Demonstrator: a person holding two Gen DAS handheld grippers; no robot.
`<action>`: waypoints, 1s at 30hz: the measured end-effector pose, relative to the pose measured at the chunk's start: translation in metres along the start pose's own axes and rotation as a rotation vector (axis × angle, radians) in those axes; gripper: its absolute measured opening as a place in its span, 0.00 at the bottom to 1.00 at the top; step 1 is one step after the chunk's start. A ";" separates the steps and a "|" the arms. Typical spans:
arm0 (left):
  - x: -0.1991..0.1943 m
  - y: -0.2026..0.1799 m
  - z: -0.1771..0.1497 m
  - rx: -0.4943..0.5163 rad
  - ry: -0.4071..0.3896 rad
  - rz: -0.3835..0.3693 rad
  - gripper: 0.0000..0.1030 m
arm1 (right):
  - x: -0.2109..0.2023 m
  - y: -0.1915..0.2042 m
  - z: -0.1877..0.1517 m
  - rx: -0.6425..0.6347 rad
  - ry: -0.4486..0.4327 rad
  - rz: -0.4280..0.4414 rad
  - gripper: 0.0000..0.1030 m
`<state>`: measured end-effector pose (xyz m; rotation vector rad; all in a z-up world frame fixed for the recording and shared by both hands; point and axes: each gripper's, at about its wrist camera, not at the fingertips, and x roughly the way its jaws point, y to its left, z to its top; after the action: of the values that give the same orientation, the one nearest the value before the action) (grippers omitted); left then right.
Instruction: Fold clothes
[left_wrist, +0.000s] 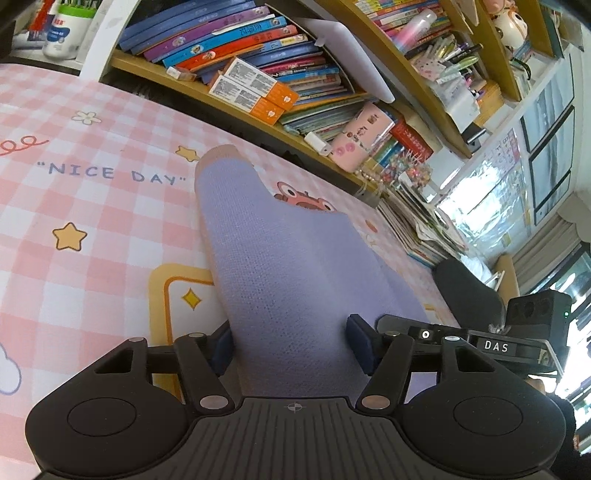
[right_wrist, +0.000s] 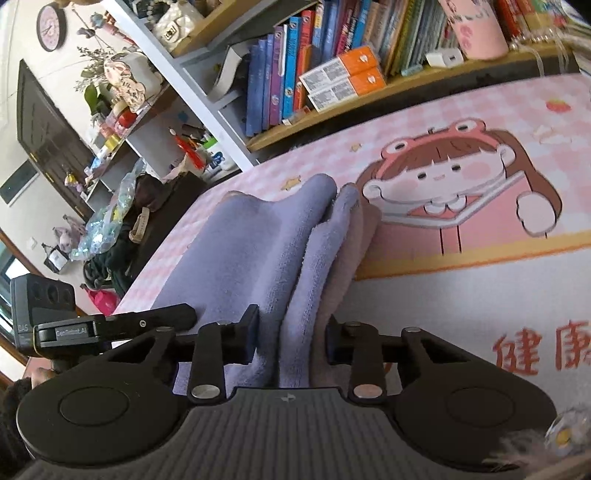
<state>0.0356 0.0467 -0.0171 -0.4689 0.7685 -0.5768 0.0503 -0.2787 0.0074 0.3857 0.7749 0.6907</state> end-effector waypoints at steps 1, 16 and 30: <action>0.001 0.001 0.002 -0.003 0.000 -0.001 0.61 | 0.000 0.001 0.002 -0.008 -0.002 -0.002 0.29; 0.015 0.008 0.050 0.067 -0.052 0.054 0.61 | 0.039 -0.002 0.054 -0.044 -0.033 0.020 0.29; 0.066 0.036 0.130 0.170 -0.136 0.109 0.58 | 0.113 -0.022 0.127 -0.085 -0.127 -0.035 0.29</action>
<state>0.1825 0.0556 0.0105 -0.3042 0.6056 -0.4987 0.2124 -0.2251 0.0229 0.3346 0.6290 0.6575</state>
